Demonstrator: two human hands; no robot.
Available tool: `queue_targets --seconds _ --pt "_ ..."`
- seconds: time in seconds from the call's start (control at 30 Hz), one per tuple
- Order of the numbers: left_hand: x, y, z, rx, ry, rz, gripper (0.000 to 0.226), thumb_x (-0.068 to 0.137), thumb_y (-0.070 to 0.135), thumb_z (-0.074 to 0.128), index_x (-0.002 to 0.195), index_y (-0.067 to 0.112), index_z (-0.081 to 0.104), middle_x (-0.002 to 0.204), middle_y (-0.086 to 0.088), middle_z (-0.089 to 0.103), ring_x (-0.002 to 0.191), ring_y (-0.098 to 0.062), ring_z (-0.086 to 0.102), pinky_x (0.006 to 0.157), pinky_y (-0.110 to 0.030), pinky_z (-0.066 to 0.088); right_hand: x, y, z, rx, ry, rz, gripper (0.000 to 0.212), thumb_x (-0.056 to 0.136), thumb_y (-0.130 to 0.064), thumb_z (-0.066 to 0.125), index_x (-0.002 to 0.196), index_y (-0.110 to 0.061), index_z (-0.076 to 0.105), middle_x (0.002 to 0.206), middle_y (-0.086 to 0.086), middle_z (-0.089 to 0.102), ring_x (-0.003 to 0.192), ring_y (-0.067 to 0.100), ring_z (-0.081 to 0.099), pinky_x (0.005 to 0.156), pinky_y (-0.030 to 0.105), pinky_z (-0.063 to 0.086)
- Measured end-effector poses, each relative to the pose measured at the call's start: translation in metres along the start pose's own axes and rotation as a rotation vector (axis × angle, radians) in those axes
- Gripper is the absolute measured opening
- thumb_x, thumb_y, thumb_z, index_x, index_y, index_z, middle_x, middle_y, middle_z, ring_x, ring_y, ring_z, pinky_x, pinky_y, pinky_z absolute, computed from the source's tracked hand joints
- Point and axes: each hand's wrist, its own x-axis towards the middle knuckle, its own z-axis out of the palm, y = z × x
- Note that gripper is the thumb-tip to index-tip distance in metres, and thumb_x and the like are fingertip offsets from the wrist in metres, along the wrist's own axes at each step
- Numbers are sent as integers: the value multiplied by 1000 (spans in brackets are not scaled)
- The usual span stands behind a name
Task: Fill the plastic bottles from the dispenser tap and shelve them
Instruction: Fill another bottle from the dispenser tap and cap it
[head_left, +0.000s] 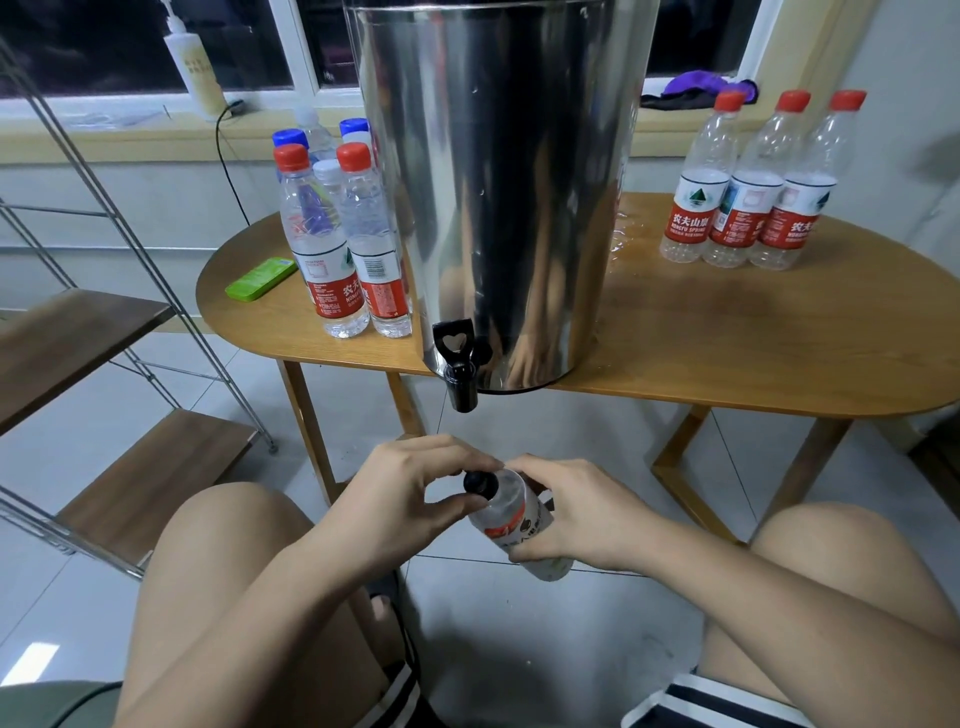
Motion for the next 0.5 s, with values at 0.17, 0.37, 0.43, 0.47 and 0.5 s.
queue_targets --seconds 0.17,0.37,0.43,0.47,0.5 --pt "5 3 6 109 125 -125 43 87 73 73 96 30 74 84 18 66 83 -3 63 64 -15 46 -2 -3 -2 -53 39 1 74 60 -62 89 127 -49 59 109 -23 72 100 7 69 83 38 61" --pt "5 7 17 205 101 -48 24 101 51 69 108 28 69 99 18 62 88 -5 62 71 -24 54 -7 -4 -6 -58 45 9 67 64 -60 91 120 -42 60 103 -16 72 93 10 68 79 38 60" --pt "5 9 21 224 95 -8 18 102 34 73 117 24 70 107 13 64 94 -12 64 76 -38 60 -9 -2 -7 -52 39 8 67 63 -60 92 119 -40 61 101 -12 73 92 12 68 78 40 60" --pt "5 10 21 227 91 2 18 102 29 75 119 24 70 109 12 64 95 -15 65 77 -41 60 -9 -2 -8 -50 37 8 67 63 -59 92 120 -40 61 102 -12 73 92 12 69 79 40 60" --pt "5 10 21 219 87 2 20 101 26 75 120 23 70 111 12 64 97 -15 66 78 -41 61 -10 -3 -8 -46 38 5 67 64 -59 92 121 -42 61 102 -13 73 93 11 69 79 39 60"
